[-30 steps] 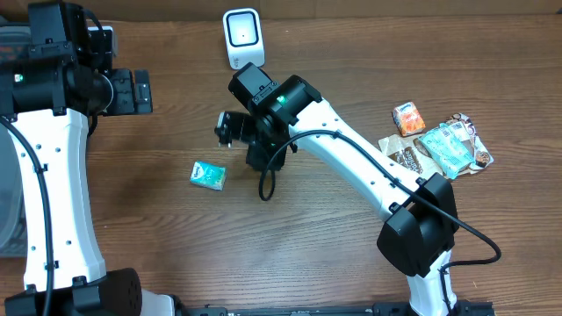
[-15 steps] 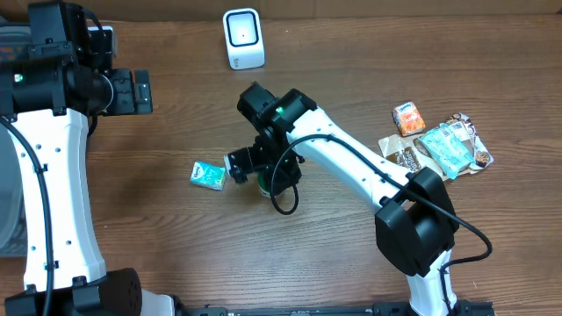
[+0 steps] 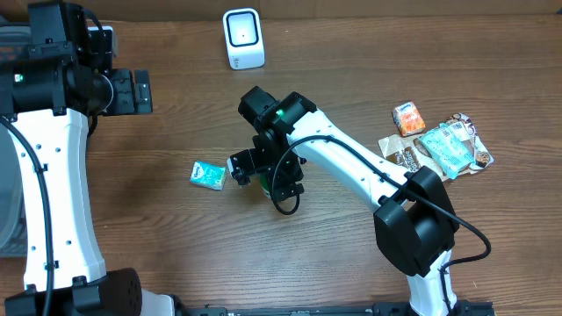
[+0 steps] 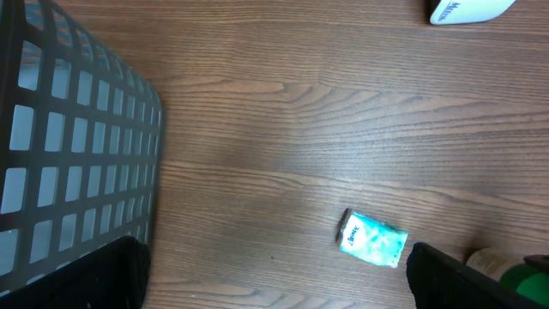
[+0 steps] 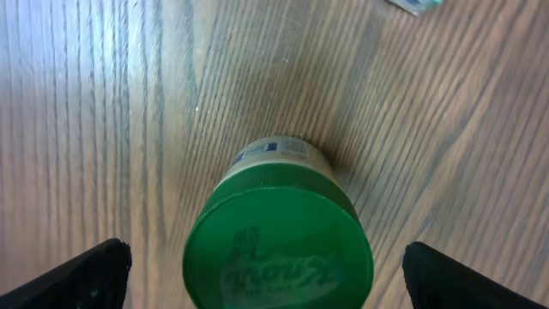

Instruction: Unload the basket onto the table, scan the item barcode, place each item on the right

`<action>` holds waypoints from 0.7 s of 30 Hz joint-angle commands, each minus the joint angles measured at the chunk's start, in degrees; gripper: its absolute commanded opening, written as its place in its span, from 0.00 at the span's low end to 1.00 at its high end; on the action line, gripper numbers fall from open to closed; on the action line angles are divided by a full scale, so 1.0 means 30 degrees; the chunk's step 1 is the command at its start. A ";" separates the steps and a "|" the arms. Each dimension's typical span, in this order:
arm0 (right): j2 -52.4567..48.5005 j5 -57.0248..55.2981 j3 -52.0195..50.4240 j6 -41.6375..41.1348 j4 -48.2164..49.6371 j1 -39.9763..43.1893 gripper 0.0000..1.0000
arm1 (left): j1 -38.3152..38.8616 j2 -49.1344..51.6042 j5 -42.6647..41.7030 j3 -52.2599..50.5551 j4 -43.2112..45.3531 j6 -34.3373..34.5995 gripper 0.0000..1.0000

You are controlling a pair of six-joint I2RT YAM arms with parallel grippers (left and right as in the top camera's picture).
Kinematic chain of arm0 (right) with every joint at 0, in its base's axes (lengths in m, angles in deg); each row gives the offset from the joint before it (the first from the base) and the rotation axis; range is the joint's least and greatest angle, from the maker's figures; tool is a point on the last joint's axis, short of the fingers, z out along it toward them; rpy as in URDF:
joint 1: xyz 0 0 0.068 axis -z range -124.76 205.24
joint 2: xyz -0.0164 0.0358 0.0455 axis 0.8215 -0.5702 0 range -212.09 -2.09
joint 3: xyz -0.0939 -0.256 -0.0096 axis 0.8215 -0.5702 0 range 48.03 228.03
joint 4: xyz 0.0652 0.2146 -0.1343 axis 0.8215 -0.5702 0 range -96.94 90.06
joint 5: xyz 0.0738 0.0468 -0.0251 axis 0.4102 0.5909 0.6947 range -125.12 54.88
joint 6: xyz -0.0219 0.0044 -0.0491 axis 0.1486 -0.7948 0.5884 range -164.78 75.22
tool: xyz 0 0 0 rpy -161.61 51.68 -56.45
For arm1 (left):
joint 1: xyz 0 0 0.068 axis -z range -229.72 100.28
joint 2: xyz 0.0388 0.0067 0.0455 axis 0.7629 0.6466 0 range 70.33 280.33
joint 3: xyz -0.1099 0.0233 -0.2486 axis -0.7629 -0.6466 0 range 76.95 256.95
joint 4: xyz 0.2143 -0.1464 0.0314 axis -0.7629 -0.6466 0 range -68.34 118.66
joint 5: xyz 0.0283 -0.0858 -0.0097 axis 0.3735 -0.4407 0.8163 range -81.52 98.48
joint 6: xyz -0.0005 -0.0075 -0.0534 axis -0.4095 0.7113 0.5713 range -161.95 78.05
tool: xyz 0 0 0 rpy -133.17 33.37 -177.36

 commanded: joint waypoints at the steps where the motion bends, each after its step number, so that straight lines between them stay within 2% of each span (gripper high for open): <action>1: 0.0204 0.0000 0.1370 -0.3912 -0.0197 0.0168 1.00 | 0.0131 0.0095 0.0160 0.0022 -0.0022 -0.0291 0.99; 4: 0.0204 -0.0189 0.3133 -0.8473 -0.1413 0.0197 1.00 | 0.0131 0.0095 0.0160 0.0022 -0.0022 -0.0299 1.00; 7: 0.0204 -0.1508 0.5071 -1.4411 -0.3031 0.0270 1.00 | 0.0131 0.0095 0.0168 0.0022 -0.0022 -0.0291 0.99; 9: 0.0204 -0.1705 0.5901 -1.6990 -0.4036 0.0335 1.00 | 0.0131 0.0095 0.0160 0.0022 -0.0022 -0.0291 1.00; 11: 0.0204 -0.1290 0.6193 -1.8469 -0.4896 0.0357 1.00 | 0.0131 0.0095 0.0168 0.0022 -0.0022 -0.0299 0.99; 14: 0.0197 -0.0066 0.5974 -1.8906 -0.5282 0.0357 1.00 | 0.0131 0.0095 0.0160 0.0022 -0.0022 -0.0291 1.00; 16: 0.0197 0.0401 0.5705 -2.0123 -0.5144 0.0357 1.00 | 0.0131 0.0095 0.0168 0.0022 -0.0022 -0.0299 1.00; 21: 0.0197 -0.1144 0.4481 -2.6811 -0.3118 0.0357 0.98 | 0.0131 0.0095 0.0168 0.0022 -0.0022 -0.0299 1.00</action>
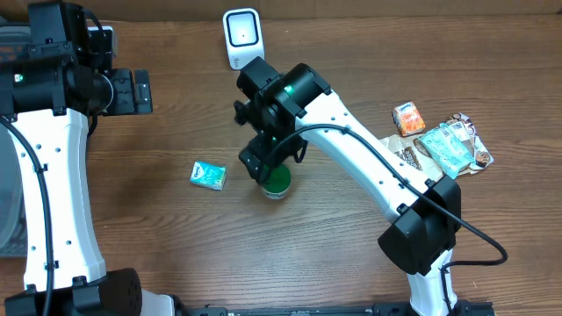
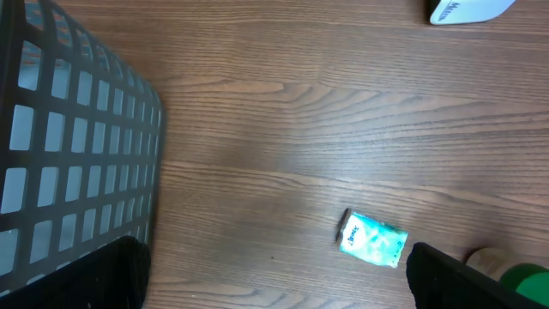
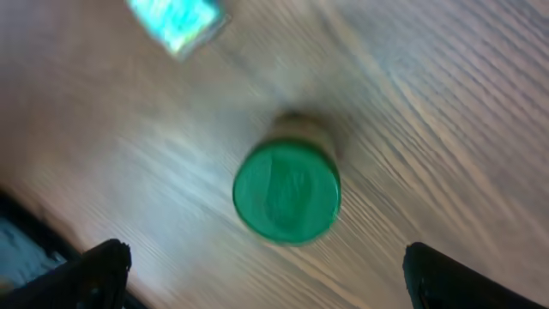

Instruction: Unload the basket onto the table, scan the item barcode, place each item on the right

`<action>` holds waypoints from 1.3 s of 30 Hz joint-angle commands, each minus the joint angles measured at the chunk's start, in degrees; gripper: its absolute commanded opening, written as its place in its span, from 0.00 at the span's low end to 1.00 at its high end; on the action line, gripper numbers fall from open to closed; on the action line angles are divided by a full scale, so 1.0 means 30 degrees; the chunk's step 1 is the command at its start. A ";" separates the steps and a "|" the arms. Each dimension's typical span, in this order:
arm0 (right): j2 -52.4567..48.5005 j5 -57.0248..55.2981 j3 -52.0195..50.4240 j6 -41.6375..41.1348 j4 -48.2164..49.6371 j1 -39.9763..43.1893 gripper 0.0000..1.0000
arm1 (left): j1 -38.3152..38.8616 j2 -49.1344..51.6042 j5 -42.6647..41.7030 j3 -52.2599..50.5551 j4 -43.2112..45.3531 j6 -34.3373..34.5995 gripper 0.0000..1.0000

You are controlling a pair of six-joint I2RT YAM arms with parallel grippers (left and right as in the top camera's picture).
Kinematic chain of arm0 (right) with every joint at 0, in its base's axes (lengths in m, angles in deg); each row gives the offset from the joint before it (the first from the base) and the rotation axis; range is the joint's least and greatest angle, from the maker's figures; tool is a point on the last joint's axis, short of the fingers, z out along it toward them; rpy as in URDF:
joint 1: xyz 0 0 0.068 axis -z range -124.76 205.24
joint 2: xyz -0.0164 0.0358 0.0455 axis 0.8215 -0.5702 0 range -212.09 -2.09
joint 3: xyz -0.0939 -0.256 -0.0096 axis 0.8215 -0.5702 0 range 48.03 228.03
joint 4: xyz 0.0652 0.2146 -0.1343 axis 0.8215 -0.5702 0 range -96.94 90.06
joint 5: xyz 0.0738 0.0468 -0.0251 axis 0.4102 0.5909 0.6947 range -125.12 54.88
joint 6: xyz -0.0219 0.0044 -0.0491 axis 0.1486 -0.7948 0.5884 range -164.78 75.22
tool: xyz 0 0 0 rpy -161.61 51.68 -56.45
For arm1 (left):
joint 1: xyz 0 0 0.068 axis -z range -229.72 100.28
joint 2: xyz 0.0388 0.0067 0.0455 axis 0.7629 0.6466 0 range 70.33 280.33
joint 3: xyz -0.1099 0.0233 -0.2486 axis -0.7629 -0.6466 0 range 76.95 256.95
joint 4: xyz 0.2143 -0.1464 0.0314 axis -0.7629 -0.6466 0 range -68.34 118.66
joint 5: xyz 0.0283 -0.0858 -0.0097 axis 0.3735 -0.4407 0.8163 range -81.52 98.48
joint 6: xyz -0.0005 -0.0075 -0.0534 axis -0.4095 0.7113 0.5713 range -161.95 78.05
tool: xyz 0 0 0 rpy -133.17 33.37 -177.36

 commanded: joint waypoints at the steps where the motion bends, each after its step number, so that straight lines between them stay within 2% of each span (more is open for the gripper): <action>1: 0.0204 -0.1326 -0.0984 -0.6572 0.1042 -0.0015 0.94 | 0.0131 0.0095 0.0160 0.0022 -0.0022 -0.0291 1.00; 5: 0.0204 -0.2594 -0.2514 -0.8757 0.2572 -0.0131 0.91 | 0.0131 0.0095 0.0160 0.0022 -0.0022 -0.0291 1.00; 10: 0.0175 -0.2798 -0.3869 -0.8721 0.3723 -0.0437 0.91 | 0.0131 0.0095 0.0168 0.0022 -0.0022 -0.0299 0.99; 22: 0.0058 -0.4452 -0.4087 -0.8728 0.3920 -0.1486 0.93 | 0.0131 0.0095 0.0160 0.0022 -0.0022 -0.0291 1.00; 33: 0.0058 -0.4575 -0.5566 -0.8801 0.4495 -0.1545 0.90 | 0.0131 0.0095 0.0168 0.0022 -0.0029 -0.0291 1.00; 39: 0.0058 -0.4568 -0.5574 -0.9224 0.4437 -0.1574 0.84 | 0.0131 0.0095 0.0160 0.0022 -0.0022 -0.0299 1.00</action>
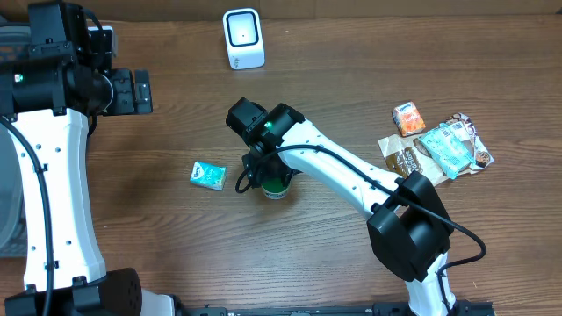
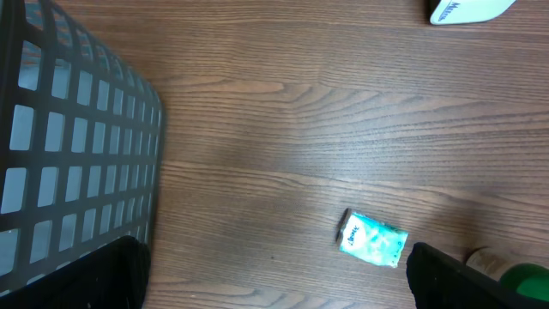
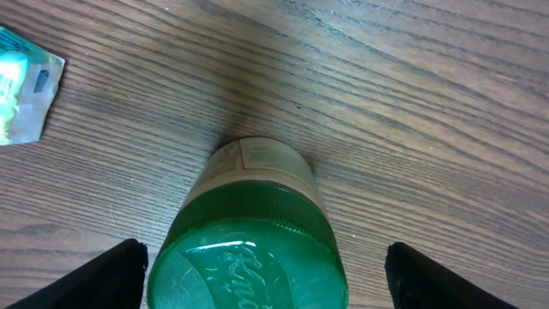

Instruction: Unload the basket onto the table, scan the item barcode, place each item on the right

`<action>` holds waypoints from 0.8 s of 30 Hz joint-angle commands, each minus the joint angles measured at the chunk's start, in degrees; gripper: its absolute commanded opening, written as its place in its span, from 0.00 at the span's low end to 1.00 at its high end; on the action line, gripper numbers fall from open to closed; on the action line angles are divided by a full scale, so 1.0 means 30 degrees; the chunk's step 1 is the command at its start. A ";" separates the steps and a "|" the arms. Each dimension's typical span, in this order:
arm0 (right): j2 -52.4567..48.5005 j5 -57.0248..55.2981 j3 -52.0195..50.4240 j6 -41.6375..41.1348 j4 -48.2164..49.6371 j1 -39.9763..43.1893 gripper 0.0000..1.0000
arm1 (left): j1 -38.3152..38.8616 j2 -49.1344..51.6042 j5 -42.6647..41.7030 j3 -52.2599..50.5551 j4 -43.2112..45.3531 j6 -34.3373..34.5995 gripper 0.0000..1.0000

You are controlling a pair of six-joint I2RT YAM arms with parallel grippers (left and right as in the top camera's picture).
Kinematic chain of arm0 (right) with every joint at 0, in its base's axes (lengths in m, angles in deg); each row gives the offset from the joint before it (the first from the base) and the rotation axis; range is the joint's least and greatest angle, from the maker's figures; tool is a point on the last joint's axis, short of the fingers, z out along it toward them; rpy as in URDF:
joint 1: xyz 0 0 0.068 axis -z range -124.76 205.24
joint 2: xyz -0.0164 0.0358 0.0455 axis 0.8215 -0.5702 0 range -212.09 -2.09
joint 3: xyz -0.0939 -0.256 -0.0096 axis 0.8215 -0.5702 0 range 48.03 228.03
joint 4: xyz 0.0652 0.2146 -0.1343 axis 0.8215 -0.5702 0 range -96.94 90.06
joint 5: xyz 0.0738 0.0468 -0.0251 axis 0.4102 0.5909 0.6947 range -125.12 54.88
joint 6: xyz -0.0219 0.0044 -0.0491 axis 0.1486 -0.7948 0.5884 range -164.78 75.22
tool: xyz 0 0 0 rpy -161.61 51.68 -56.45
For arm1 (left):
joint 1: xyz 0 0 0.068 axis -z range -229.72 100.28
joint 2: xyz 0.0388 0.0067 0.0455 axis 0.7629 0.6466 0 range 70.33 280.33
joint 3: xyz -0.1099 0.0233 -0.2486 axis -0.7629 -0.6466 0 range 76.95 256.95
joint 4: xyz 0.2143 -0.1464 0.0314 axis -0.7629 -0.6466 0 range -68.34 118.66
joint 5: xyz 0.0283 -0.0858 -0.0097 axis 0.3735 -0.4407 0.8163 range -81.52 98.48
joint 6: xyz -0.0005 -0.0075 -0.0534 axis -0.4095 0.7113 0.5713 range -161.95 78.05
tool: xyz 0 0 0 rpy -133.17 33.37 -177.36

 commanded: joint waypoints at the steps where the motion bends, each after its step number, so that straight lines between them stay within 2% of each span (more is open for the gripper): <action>1: 0.0066 -0.0277 -0.0015 -0.0386 -0.0102 -0.0073 0.84 | 0.0131 0.0095 0.0160 0.0022 -0.0022 -0.0291 0.99; 17: 0.0066 -0.0335 -0.0852 -0.0226 -0.0277 -0.0036 0.79 | 0.0131 0.0095 0.0160 0.0022 -0.0022 -0.0299 1.00; 21: 0.0073 -0.1341 -0.0845 -0.0226 -0.0284 -0.0036 0.78 | 0.0131 0.0095 0.0168 0.0022 -0.0022 -0.0291 1.00; 24: 0.0073 -0.1639 -0.0831 0.0583 -0.0270 -0.0036 0.78 | 0.0131 0.0095 0.0168 0.0022 -0.0029 -0.0299 1.00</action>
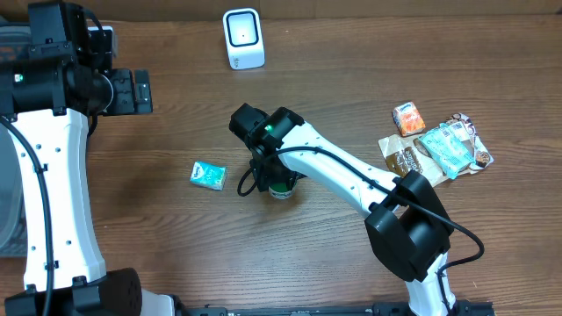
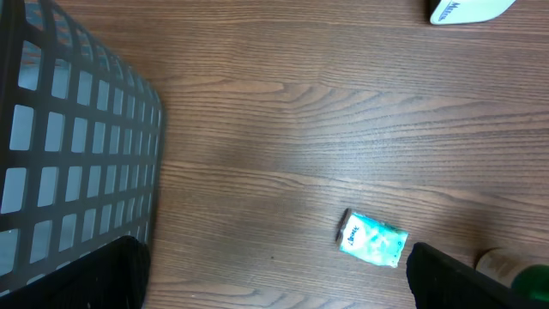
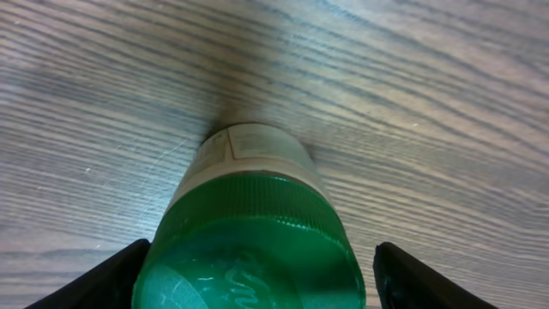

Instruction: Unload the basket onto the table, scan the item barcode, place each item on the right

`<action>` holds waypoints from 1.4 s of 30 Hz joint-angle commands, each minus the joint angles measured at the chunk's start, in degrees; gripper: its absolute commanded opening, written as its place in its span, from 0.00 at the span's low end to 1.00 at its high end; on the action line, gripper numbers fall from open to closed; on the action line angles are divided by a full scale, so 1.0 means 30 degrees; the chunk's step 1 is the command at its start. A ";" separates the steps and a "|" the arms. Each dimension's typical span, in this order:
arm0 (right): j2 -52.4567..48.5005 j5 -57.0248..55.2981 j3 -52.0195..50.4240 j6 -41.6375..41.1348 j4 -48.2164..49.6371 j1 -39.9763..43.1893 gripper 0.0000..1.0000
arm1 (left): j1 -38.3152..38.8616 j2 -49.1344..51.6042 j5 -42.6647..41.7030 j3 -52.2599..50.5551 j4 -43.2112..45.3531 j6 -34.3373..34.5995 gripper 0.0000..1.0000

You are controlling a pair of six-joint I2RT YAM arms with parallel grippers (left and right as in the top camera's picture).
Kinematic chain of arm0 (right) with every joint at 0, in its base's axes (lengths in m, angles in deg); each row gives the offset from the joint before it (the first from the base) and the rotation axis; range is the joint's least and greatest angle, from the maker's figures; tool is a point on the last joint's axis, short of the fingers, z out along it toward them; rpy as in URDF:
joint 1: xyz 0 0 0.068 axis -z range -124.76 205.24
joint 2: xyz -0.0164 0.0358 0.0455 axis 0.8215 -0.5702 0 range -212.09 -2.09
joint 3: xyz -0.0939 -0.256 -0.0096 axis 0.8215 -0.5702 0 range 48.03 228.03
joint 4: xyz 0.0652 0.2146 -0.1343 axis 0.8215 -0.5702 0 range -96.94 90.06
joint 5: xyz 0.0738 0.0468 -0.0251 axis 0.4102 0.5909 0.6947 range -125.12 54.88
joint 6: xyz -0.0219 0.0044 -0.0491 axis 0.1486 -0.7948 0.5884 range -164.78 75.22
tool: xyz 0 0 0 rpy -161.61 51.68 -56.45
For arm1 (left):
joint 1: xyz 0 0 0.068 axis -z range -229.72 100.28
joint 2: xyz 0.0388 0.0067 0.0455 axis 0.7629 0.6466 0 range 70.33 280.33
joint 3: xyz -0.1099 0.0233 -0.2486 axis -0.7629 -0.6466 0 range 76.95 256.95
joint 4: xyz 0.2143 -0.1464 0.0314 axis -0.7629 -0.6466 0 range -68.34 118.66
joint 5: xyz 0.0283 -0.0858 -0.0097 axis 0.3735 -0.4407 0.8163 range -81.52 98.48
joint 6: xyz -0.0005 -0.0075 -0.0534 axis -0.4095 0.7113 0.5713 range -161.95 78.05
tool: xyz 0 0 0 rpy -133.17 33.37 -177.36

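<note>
A small jar with a green lid [image 3: 249, 249] stands upright on the wooden table [image 1: 351, 254]; it also shows as the jar [image 1: 281, 188] in the overhead view. My right gripper [image 3: 257, 279] is open right above it, its dark fingers [image 3: 116, 276] on either side of the lid. The white barcode scanner [image 1: 243, 38] stands at the table's far edge. My left gripper [image 2: 274, 283] is open and holds nothing, high at the left by the basket; it shows as the left gripper [image 1: 133, 92] in the overhead view.
A small teal packet [image 1: 208, 175] lies just left of the jar. Several snack packets [image 1: 439, 145] lie in a heap at the right. A dark mesh basket [image 2: 69, 146] stands at the far left edge.
My right gripper has come lower onto the jar: the lid fills more of the right wrist view and the teal packet has left it. The left arm has not moved.
At first my open right gripper was low over the standing jar. Then it was higher, toward the scanner, with the jar standing free. Then it was back down over the jar at another wrist angle, and now it straddles the lid more closely.
</note>
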 commanded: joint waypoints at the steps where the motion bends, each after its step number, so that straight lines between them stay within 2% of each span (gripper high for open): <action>1: 0.0073 -0.0889 -0.0080 0.0940 0.0066 -0.0036 0.78 | 0.0131 0.0095 0.0160 0.0022 -0.0029 -0.0291 1.00; 12: 0.0073 -0.0874 -0.0080 0.5850 0.1596 -0.0022 0.73 | 0.0131 0.0095 0.0168 0.0022 -0.0029 -0.0299 0.99; 16: 0.0073 -0.0867 -0.0080 0.6229 0.1770 -0.0015 0.73 | 0.0131 0.0095 0.0168 0.0022 -0.0022 -0.0291 1.00; 20: 0.0073 -0.0845 -0.0080 0.3235 0.1188 0.0073 0.79 | 0.0131 0.0095 0.0160 0.0022 -0.0022 -0.0291 1.00; 23: 0.0073 0.0015 -0.0080 0.0940 0.0510 0.0219 0.79 | 0.0131 0.0095 0.0160 0.0022 -0.0029 -0.0291 1.00; 27: 0.0073 0.1151 -0.0087 -0.1195 0.0102 0.0321 0.77 | 0.0131 0.0095 0.0168 0.0022 -0.0029 -0.0291 1.00; 31: 0.0073 0.1151 -0.0102 -0.2630 0.0189 0.0321 0.70 | 0.0131 0.0095 0.0160 0.0022 -0.0022 -0.0299 0.99; 42: 0.0073 0.1151 -0.0117 -0.2856 -0.0029 0.0321 0.62 | 0.0131 0.0095 0.0160 0.0022 -0.0029 -0.0291 0.99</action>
